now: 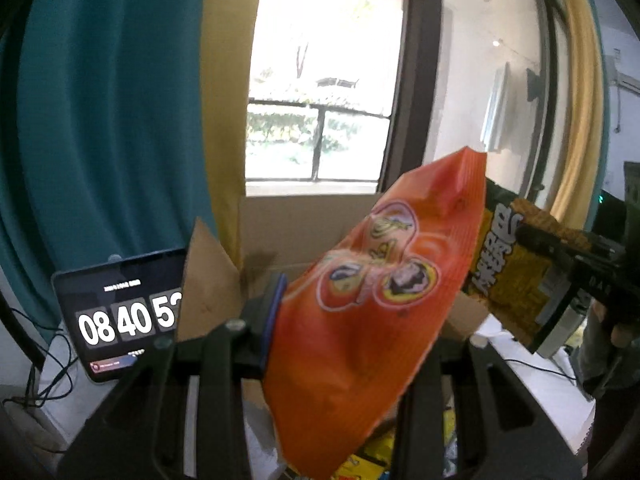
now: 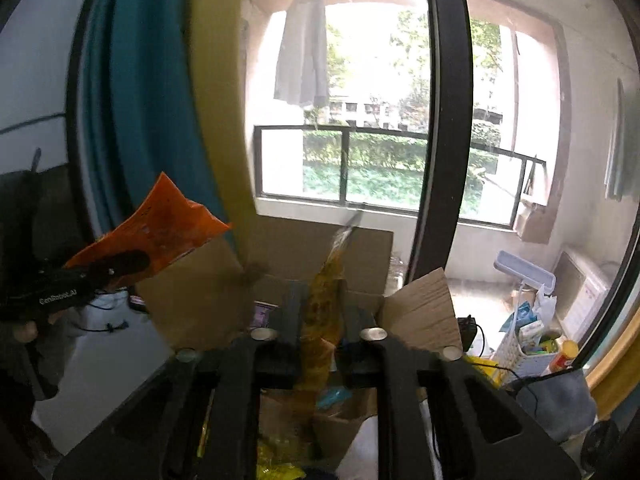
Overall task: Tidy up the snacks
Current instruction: 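Carry both bags over the box and open both grippers to drop them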
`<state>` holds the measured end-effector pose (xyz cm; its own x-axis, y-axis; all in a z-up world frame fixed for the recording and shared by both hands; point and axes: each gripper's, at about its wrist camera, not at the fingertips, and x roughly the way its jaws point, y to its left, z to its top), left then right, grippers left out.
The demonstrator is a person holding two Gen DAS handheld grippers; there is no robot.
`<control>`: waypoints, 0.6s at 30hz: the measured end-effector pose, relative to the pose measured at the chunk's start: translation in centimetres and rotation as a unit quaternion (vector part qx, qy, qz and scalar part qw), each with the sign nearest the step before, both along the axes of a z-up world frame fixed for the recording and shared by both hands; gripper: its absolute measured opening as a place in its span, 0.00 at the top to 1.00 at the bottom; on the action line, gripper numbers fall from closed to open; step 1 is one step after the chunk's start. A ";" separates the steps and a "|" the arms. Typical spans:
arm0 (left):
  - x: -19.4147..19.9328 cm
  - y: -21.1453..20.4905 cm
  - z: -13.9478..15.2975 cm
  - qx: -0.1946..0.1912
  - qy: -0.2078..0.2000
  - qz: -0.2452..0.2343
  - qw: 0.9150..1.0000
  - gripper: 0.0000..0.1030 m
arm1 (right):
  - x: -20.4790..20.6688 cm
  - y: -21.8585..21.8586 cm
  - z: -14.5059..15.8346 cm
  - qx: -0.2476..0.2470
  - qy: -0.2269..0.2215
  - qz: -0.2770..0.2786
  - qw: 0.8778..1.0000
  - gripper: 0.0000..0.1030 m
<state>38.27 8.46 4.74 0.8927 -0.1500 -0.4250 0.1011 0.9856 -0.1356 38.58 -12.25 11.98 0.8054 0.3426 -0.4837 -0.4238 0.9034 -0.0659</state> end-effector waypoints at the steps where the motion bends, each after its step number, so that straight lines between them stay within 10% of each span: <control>1: 1.2 0.0 -0.4 0.004 0.011 0.004 1.000 0.65 | 0.8 0.3 -0.6 -0.011 -0.004 -0.004 1.000 0.92; 18: 9.1 -0.8 -3.4 0.042 0.078 0.051 0.995 0.53 | 11.6 2.0 -5.1 -0.020 0.040 -0.060 0.997 0.89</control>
